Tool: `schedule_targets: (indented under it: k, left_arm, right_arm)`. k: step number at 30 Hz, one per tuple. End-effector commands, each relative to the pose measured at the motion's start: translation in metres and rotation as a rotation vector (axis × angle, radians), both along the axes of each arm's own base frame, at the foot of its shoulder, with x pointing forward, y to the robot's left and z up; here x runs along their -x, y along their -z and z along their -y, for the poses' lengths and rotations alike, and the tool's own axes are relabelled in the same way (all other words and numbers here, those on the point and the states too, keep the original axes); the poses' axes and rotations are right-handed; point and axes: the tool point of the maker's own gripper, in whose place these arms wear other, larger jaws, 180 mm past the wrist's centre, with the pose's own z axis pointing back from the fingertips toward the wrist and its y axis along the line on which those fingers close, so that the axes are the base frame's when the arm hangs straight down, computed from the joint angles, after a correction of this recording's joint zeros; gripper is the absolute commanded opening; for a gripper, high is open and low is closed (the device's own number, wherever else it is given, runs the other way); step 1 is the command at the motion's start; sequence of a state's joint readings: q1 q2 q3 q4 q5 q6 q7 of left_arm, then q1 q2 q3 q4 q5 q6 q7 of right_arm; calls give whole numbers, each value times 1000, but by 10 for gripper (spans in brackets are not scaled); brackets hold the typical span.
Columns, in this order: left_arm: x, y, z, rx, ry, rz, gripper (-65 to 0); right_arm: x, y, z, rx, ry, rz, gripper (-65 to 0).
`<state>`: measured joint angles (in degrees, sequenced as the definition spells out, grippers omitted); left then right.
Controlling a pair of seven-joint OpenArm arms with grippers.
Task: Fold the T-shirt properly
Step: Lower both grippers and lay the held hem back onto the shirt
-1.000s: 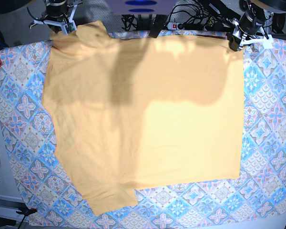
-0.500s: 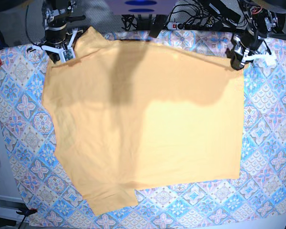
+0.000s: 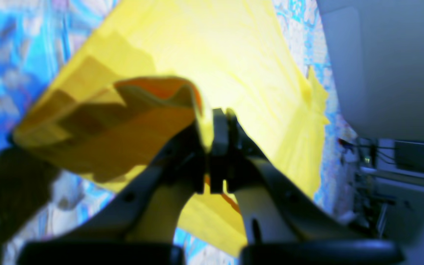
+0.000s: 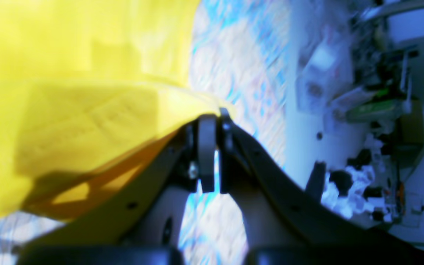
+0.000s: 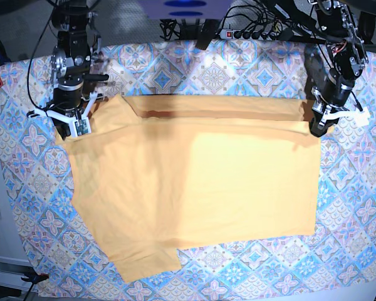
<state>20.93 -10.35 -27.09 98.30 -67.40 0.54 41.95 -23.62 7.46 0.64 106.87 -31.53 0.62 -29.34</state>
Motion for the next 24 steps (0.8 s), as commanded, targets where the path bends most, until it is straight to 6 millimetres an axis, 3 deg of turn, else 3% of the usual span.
schedule_targets:
  k: [1,6,14,19,24]
  left_arm:
    - [-11,-8,-4,-8,-2,35,-650]
    - [-37,5,-14,41,-45,34,-650]
    - [-84,2,-9,34,-30,60,-650]
    - [-103,0,-7,15,-22,65,-650]
    - [-109,13,-4,50,-35,38,-650]
  right_arm:
    - [-11,-12,2,16,-2,47,-650]
    - [-36,0,0,13,-15,41,-650]
    - [-74,20,-5,7,-40,12,-650]
    - [-97,20,-1,6,-29,21,-650]
    - [-118,17,-2,1,-48,50,-650]
